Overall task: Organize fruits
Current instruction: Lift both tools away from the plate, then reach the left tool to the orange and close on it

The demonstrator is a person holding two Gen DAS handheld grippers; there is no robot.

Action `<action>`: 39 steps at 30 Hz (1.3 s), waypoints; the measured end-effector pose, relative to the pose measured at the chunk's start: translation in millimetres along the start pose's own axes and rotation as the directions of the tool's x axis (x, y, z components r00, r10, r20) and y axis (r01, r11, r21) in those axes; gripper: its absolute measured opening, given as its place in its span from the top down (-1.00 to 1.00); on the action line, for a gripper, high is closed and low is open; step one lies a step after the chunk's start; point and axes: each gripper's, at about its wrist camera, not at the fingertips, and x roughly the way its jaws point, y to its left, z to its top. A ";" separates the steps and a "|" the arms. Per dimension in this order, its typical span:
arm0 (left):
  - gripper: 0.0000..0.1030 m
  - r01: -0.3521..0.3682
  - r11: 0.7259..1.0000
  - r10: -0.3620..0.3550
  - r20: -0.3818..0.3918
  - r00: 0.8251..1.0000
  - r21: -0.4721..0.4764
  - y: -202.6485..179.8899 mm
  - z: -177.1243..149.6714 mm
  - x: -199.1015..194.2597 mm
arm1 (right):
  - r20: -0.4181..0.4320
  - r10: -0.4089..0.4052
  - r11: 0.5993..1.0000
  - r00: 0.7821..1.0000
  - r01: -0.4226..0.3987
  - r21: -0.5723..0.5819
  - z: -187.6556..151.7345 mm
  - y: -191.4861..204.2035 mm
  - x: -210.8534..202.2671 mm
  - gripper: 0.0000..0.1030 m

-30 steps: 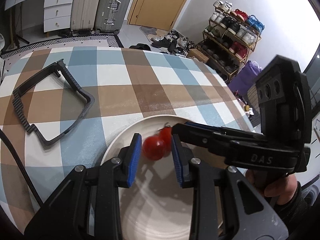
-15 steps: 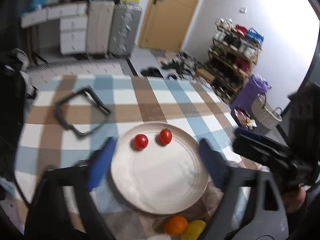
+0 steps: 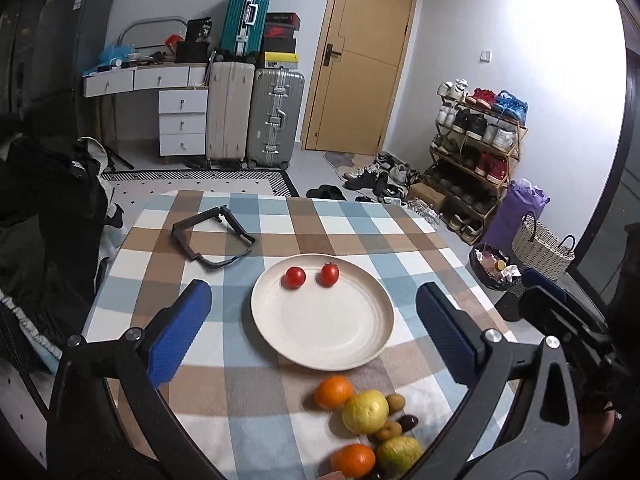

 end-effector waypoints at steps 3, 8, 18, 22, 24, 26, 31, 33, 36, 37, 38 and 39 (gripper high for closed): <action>-0.98 -0.011 1.000 0.011 0.010 1.000 0.005 -2.9 -10.8 -18.0 | 0.051 0.009 1.000 0.999 -0.009 -0.010 -10.8 7.1 -21.0 -1.00; -0.98 -0.009 1.000 0.009 -0.016 1.000 -0.017 -3.5 -31.0 -41.2 | 0.060 -0.038 0.998 0.997 0.041 -0.055 -30.7 20.2 -39.0 -1.00; -0.98 0.027 0.998 -0.033 -0.137 0.990 -0.048 0.8 -87.4 -35.7 | -0.006 -0.066 0.996 0.998 0.066 -0.054 -67.1 24.9 -54.9 -1.00; -0.98 0.054 0.996 -0.067 -0.214 0.974 -0.067 1.6 -110.9 -16.3 | -0.039 -0.071 0.997 0.997 0.070 -0.035 -81.0 18.1 -57.8 -1.00; -0.98 0.070 0.994 -0.088 -0.250 0.964 -0.082 2.6 -120.3 -3.4 | -0.064 -0.067 0.998 0.996 0.065 -0.021 -89.0 15.2 -57.7 -1.00; -0.98 0.098 0.989 -0.127 -0.288 0.949 -0.115 5.8 -130.0 10.3 | -0.085 -0.070 0.998 0.994 0.069 -0.013 -96.2 11.7 -56.3 -1.00; -0.92 0.153 0.969 -0.217 -0.376 0.901 -0.193 11.7 -150.4 39.0 | -0.124 -0.053 0.999 0.991 0.054 0.006 -115.1 5.1 -52.5 -1.00; -0.88 0.176 0.959 -0.254 -0.393 0.884 -0.223 14.0 -156.6 48.1 | -0.149 -0.051 0.999 0.988 0.053 0.010 -122.2 2.6 -49.4 -1.00; -0.75 0.200 0.949 -0.287 -0.399 0.871 -0.246 16.0 -161.4 58.7 | -0.168 -0.045 0.999 0.985 0.047 0.007 -129.7 1.4 -46.6 -1.00; -0.70 0.207 0.946 -0.296 -0.400 0.867 -0.251 15.9 -162.4 60.3 | -0.171 -0.044 0.999 0.984 0.045 0.003 -131.1 1.3 -46.1 -1.00; -0.67 0.219 0.941 -0.311 -0.402 0.861 -0.260 16.5 -163.4 63.6 | -0.172 -0.045 0.999 0.984 0.045 0.000 -132.4 1.2 -45.4 -1.00; -0.61 0.227 0.936 -0.324 -0.406 0.854 -0.270 17.3 -164.5 66.9 | -0.173 -0.044 0.999 0.984 0.044 -0.002 -133.4 0.7 -44.8 -1.00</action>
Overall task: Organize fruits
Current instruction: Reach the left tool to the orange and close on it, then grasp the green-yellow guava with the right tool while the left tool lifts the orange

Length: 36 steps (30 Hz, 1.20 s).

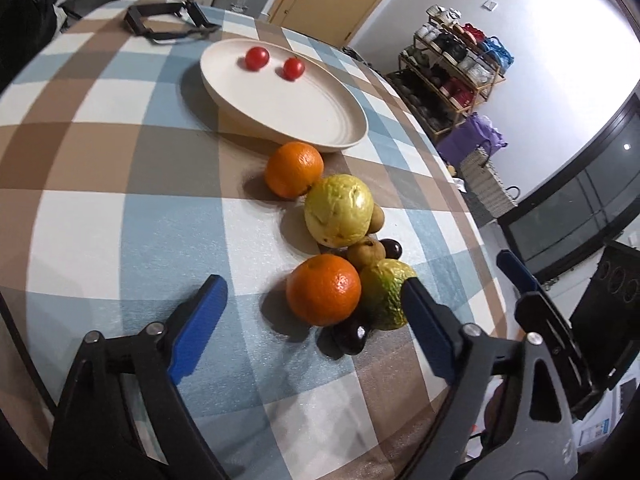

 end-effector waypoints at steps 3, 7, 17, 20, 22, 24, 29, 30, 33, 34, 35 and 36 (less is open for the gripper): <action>-0.42 0.027 1.000 -0.027 -0.016 1.000 -0.010 5.2 1.1 4.0 | -0.005 0.005 1.000 1.000 -0.005 0.002 -0.2 -1.9 3.8 -1.00; -0.11 0.085 0.996 -0.085 -0.030 0.996 -0.027 9.4 5.3 10.1 | -0.008 0.015 1.000 1.000 -0.015 0.006 1.3 -2.2 8.1 -1.00; 0.27 0.148 0.988 -0.150 -0.036 0.988 -0.054 16.6 10.8 17.3 | -0.037 0.026 1.000 0.999 -0.026 -0.014 0.2 4.6 20.5 -1.00; 0.27 0.154 0.987 -0.155 -0.021 0.988 -0.048 15.1 11.1 13.8 | -0.052 0.025 1.000 0.998 -0.026 -0.013 -0.6 4.1 24.1 -1.00; 0.27 0.154 0.987 -0.155 -0.006 0.988 -0.049 16.1 9.7 7.6 | -0.062 0.032 0.999 0.998 -0.032 -0.001 -0.9 3.0 26.6 -1.00; 0.27 0.142 0.989 -0.142 0.017 0.990 -0.047 18.5 10.9 1.0 | -0.076 0.043 0.999 0.996 -0.042 0.010 -1.6 2.2 29.9 -1.00; 0.27 0.104 0.995 -0.104 0.087 0.991 0.004 16.6 18.2 -23.1 | -0.122 0.078 0.996 0.989 -0.074 0.041 -5.0 3.9 40.5 -1.00; 0.27 0.100 0.995 -0.100 0.098 0.990 0.011 16.6 18.6 -28.4 | -0.134 0.090 0.995 0.987 -0.083 0.052 -5.8 4.2 44.5 -0.99; 0.27 0.088 0.996 -0.091 0.132 0.987 0.022 16.3 22.7 -43.3 | -0.165 0.120 0.991 0.979 -0.108 0.079 -8.6 6.8 53.6 -0.98; 0.27 0.089 0.996 -0.091 0.136 0.986 0.025 16.0 22.9 -45.8 | -0.177 0.129 0.990 0.976 -0.115 0.087 -9.1 7.5 57.1 -0.95; 0.27 0.089 0.996 -0.092 0.140 0.986 0.027 16.5 23.5 -49.3 | -0.188 0.138 0.988 0.972 -0.122 0.095 -9.9 8.5 60.2 -0.87; 0.27 0.089 0.996 -0.092 0.142 0.986 0.030 17.0 24.0 -52.3 | -0.201 0.146 0.987 0.969 -0.128 0.102 -10.3 9.5 64.0 -0.76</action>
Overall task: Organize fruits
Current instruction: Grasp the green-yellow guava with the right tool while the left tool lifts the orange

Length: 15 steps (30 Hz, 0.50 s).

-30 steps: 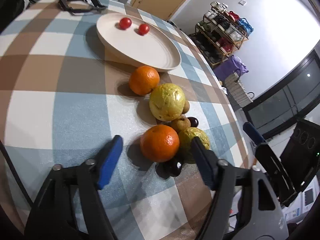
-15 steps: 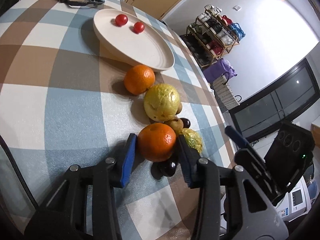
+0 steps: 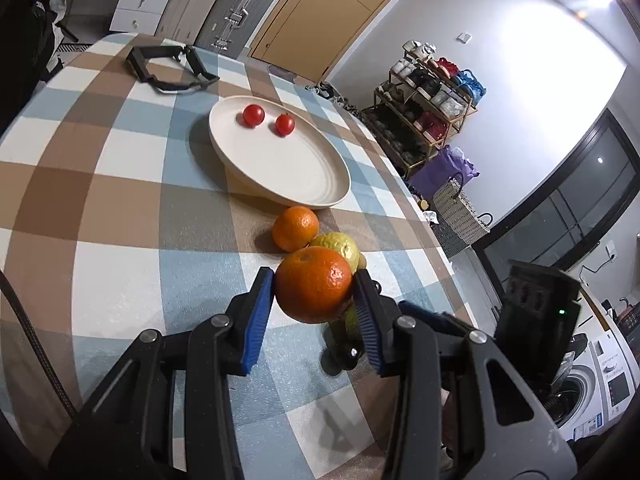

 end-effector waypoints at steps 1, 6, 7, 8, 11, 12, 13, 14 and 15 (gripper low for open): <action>0.27 0.001 1.000 -0.001 0.001 1.000 0.004 1.2 -2.3 -2.4 | -0.013 0.003 1.000 1.000 -0.003 0.006 0.4 0.3 3.7 -0.69; 0.27 0.000 1.000 0.000 0.004 1.000 0.005 4.1 -3.9 -4.1 | -0.057 0.028 0.999 0.998 -0.026 0.037 0.1 0.3 16.3 -0.33; 0.27 -0.001 1.000 0.001 0.005 1.000 -0.002 5.5 -3.1 -4.8 | -0.057 0.031 0.999 0.998 -0.029 0.039 0.2 0.4 16.8 -0.28; 0.27 -0.002 1.000 0.002 0.004 1.000 -0.004 6.7 -4.4 -3.7 | -0.057 0.033 0.999 0.998 -0.031 0.038 0.2 0.7 17.0 -0.19; 0.27 -0.008 1.000 0.009 0.005 1.000 -0.008 8.4 -5.2 -2.4 | -0.061 0.005 1.000 0.998 -0.004 0.025 -0.6 0.2 17.5 0.07; 0.27 -0.009 1.000 0.010 0.005 1.000 -0.010 8.5 -4.8 -2.6 | -0.060 0.011 1.000 0.998 -0.010 0.029 -0.5 -1.0 17.8 0.08; 0.27 -0.010 1.000 0.010 0.006 1.000 -0.010 8.9 -4.4 -2.1 | -0.059 0.021 0.999 0.998 -0.019 0.039 -0.5 -2.8 18.0 0.08; 0.27 -0.012 1.000 0.012 0.007 1.000 -0.007 8.3 -3.5 -2.7 | -0.057 0.027 0.999 0.998 -0.024 0.042 -1.1 -4.2 17.9 0.09; 0.27 -0.015 1.000 0.015 0.009 1.000 -0.005 8.0 -3.8 -2.7 | -0.050 0.027 0.999 0.998 -0.025 0.041 -2.0 -5.2 17.0 0.09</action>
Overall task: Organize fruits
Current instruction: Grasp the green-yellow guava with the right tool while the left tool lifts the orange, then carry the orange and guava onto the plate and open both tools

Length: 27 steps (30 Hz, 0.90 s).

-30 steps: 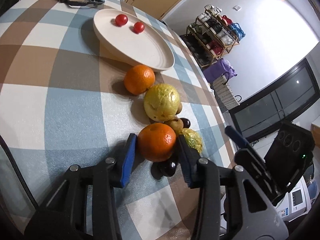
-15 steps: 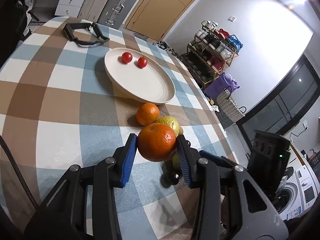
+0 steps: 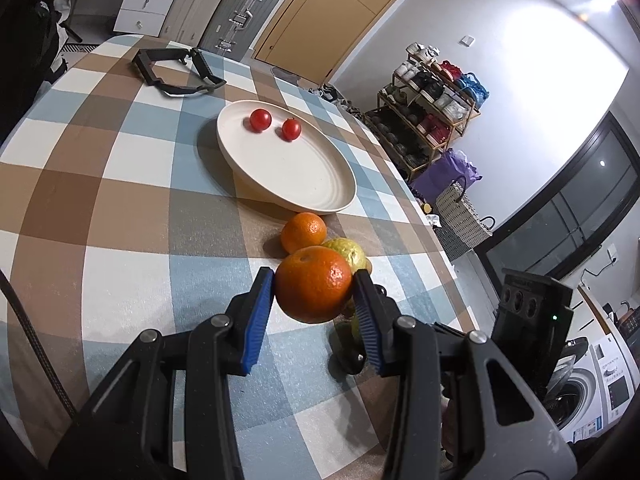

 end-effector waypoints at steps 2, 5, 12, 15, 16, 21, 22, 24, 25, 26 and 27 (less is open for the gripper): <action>0.27 -0.004 1.000 0.004 0.002 1.000 0.005 -0.7 2.1 -0.1 | 0.022 0.001 1.000 1.000 -0.001 -0.010 -0.6 0.3 -3.9 0.10; 0.27 -0.011 1.000 0.011 0.011 1.000 0.011 -1.2 7.0 0.0 | 0.059 0.032 0.999 0.998 -0.031 -0.017 2.0 0.5 -11.7 0.11; 0.27 -0.036 0.999 0.035 0.043 0.998 0.030 -1.3 32.4 2.0 | 0.138 0.081 0.996 0.987 -0.076 -0.039 25.1 3.2 -33.9 0.12; 0.27 -0.052 0.998 0.050 0.058 0.997 0.038 -1.0 48.4 6.0 | 0.165 0.095 0.995 0.982 -0.088 -0.046 41.7 2.1 -40.7 0.12; 0.27 -0.062 0.997 0.059 0.064 0.996 0.044 -0.7 55.5 8.3 | 0.174 0.097 0.995 0.980 -0.091 -0.046 48.4 1.5 -42.0 0.12; 0.27 -0.088 0.994 0.084 0.082 0.993 0.057 -0.5 90.8 21.7 | 0.211 0.109 0.994 0.971 -0.105 -0.032 88.4 -7.0 -44.3 0.12; 0.27 -0.094 0.994 0.089 0.080 0.993 0.059 -0.3 97.1 25.1 | 0.215 0.110 0.994 0.970 -0.105 -0.032 96.9 -8.6 -43.7 0.12; 0.27 -0.111 0.992 0.106 0.080 0.991 0.067 0.2 111.5 33.6 | 0.222 0.113 0.994 0.969 -0.109 -0.029 116.1 -12.7 -41.3 0.12; 0.27 -0.120 0.990 0.114 0.079 0.990 0.071 0.9 118.2 38.1 | 0.222 0.114 0.994 0.968 -0.110 -0.027 122.9 -14.3 -40.1 0.12; 0.27 -0.129 0.989 0.123 0.078 0.989 0.075 2.0 124.9 42.9 | 0.222 0.110 0.994 0.969 -0.107 -0.025 133.3 -16.5 -37.8 0.12; 0.27 -0.133 0.988 0.127 0.077 0.989 0.079 3.3 132.4 48.1 | 0.222 0.107 0.994 0.969 -0.103 -0.025 140.8 -17.9 -36.2 0.12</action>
